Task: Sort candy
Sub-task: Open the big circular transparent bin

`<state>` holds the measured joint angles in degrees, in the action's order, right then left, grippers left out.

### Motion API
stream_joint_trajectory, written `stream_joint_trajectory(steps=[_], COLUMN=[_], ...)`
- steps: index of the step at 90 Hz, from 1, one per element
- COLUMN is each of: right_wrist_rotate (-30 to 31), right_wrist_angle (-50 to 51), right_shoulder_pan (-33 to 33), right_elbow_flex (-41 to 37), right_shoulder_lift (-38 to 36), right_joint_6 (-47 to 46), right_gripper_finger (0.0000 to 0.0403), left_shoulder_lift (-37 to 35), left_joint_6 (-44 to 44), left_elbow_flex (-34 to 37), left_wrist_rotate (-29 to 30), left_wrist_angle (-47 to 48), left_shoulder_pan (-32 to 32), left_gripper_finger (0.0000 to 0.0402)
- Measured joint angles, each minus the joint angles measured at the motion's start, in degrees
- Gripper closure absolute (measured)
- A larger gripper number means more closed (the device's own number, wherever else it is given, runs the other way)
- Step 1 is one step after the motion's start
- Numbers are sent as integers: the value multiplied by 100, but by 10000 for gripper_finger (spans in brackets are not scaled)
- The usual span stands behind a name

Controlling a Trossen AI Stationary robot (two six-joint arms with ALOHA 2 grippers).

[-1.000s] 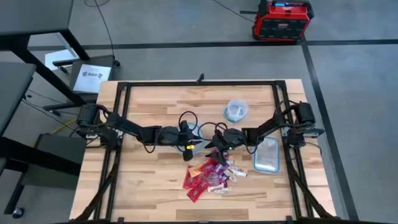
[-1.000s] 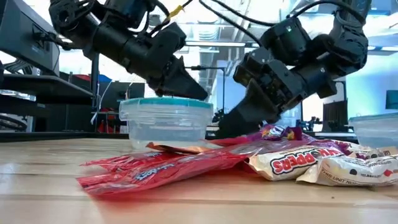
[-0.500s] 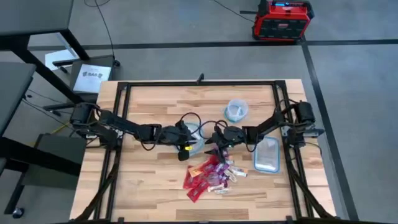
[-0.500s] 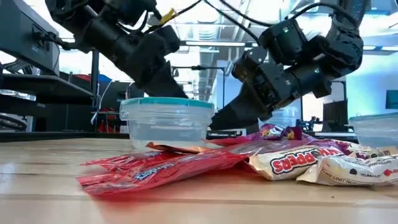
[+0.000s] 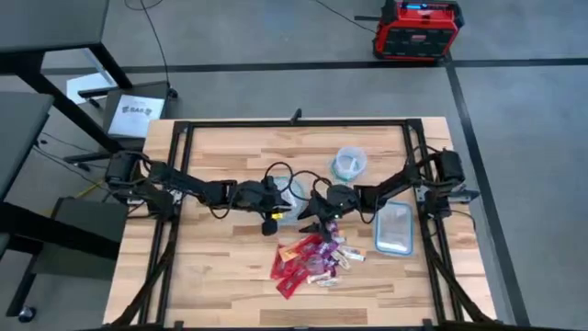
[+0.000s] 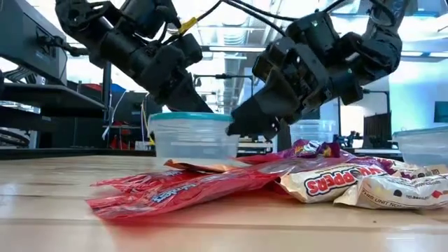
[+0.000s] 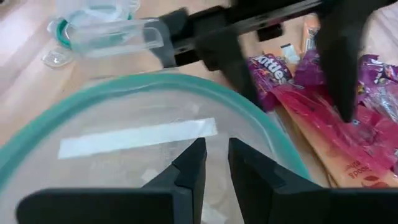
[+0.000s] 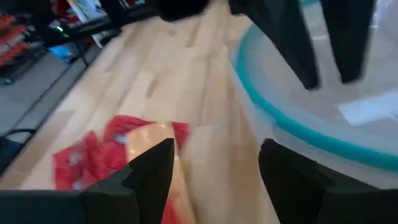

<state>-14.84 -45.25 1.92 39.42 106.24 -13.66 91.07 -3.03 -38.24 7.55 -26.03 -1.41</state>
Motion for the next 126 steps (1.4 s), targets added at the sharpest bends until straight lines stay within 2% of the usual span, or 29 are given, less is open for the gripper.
stream_joint_trajectory(steps=[19, 31, 47, 59, 69, 92, 126], right_wrist_rotate=[126, 224, 632, 1080, 1080, 1028, 615], right_wrist_angle=[268, 752, -878, -1333, -1764, -2051, -2332], right_shoulder_pan=[-14, 161, 482, 507, 476, 319, 248], right_elbow_flex=[4, 2, 93, 260, 341, 326, 321], right_shoulder_lift=[-2, 22, 742, 1341, 1568, 1601, 1564], right_joint_6=[-264, -430, -634, -688, -726, -761, -521], right_gripper_finger=[188, 188, 188, 188, 188, 188, 188], left_shoulder_lift=[13, -158, -476, -593, -430, 227, 260], left_joint_6=[0, 2, 46, 40, 52, 100, 84], left_elbow_flex=[-139, -440, -743, -739, -528, -369, -374], left_wrist_rotate=[2, 6, 153, 505, 531, -124, -310], left_wrist_angle=[33, 425, 1223, 1721, 1443, 916, 1025], left_shoulder_pan=[-15, -136, -355, -434, -396, -177, -164], left_gripper_finger=[345, 345, 345, 345, 345, 345, 345])
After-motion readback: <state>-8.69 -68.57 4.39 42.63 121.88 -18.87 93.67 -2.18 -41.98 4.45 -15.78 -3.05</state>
